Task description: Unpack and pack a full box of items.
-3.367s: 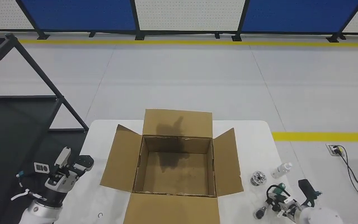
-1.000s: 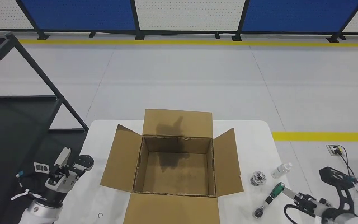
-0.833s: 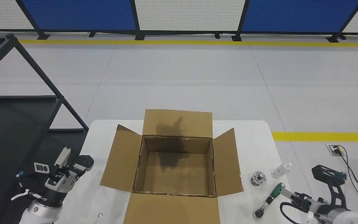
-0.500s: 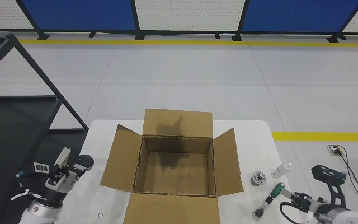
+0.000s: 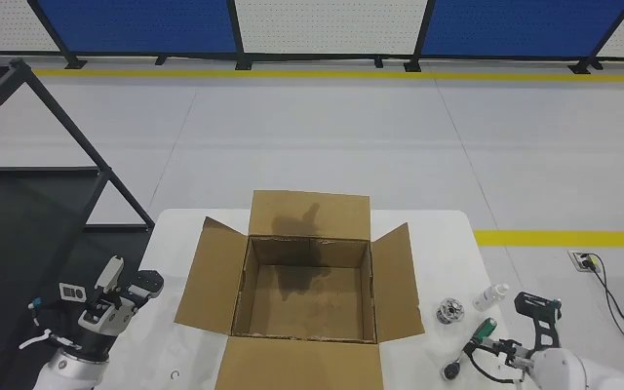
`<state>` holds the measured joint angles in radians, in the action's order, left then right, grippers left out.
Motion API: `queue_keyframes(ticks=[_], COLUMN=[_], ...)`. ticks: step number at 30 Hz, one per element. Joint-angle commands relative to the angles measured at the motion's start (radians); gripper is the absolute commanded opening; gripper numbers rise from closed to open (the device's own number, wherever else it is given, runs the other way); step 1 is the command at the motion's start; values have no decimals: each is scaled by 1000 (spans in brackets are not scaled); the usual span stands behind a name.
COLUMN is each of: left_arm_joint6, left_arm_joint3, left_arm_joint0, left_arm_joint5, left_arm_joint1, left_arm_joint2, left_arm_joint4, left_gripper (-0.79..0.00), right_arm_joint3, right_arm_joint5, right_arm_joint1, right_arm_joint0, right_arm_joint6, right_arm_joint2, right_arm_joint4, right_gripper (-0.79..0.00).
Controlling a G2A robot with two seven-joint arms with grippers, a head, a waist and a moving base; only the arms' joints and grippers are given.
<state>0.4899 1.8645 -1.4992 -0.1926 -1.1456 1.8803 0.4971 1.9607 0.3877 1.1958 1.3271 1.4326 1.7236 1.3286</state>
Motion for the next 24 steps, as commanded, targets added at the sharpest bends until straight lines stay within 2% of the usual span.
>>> queue_keyframes(ticks=[1,5,10,24], left_arm_joint6=[0,0,0,0], left_arm_joint3=[0,0,0,0], left_arm_joint0=[0,0,0,0], left_arm_joint5=[0,0,0,0], left_arm_joint1=[0,0,0,0], left_arm_joint2=[0,0,0,0], left_arm_joint4=[0,0,0,0], left_gripper=[0,0,0,0], right_arm_joint3=[-53,-160,-231,-230], right_arm_joint5=[6,8,-52,-53], right_arm_joint1=[12,47,89,92], right_arm_joint0=[-35,-103,-147,-150], right_arm_joint6=[-6,-8,52,53], right_arm_joint2=[-20,-46,-40,-37], right_arm_joint4=[45,94,135,139], right_gripper=[0,0,0,0])
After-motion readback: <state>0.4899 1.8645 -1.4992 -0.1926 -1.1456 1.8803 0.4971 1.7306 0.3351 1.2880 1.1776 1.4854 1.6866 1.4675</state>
